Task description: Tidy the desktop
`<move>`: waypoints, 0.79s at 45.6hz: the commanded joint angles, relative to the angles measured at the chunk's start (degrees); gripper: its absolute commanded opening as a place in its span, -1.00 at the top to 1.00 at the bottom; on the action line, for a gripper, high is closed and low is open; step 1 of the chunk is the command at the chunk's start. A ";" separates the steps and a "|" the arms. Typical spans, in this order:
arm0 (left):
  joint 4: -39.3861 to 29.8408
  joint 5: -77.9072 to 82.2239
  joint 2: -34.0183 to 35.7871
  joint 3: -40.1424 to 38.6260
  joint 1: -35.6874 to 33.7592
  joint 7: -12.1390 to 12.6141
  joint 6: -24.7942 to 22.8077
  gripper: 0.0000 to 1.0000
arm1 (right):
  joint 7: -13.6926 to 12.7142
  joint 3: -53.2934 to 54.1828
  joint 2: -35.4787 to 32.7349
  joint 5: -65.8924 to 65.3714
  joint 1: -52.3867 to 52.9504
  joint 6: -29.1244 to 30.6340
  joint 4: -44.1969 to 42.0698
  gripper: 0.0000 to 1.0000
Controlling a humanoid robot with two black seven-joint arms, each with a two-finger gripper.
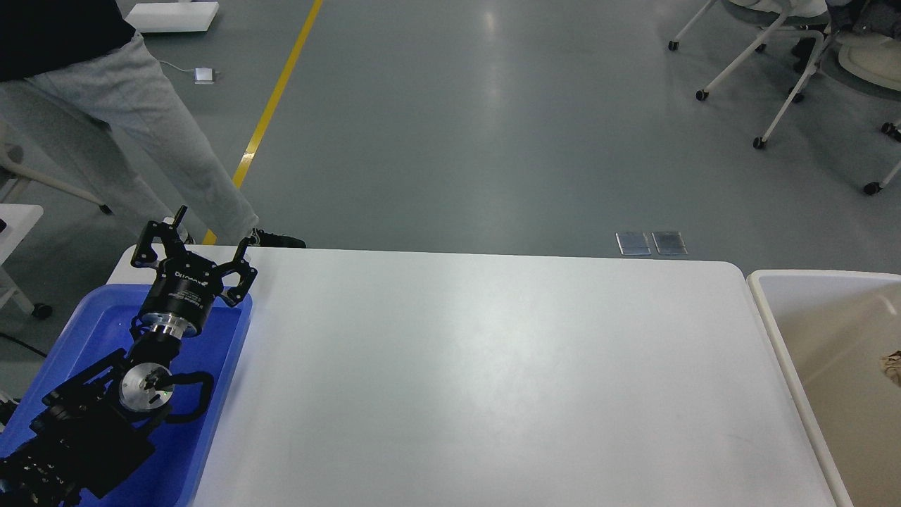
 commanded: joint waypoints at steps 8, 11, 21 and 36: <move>0.00 0.00 -0.02 0.00 0.00 0.00 0.02 -1.00 | -0.02 0.69 3.64 0.34 0.04 -2.31 -4.76 1.00; 0.00 0.00 0.07 0.00 0.00 0.00 0.02 -1.00 | -0.02 0.43 3.72 0.34 0.04 -2.58 -4.76 1.00; 0.00 0.00 0.07 0.00 0.00 0.00 0.02 -1.00 | 0.07 -0.54 3.46 -0.01 0.22 -3.10 -4.85 -0.36; 0.00 0.00 -0.02 0.00 -0.09 0.00 -0.07 -1.00 | -0.02 -1.15 3.46 0.07 0.30 -4.86 -4.85 -0.96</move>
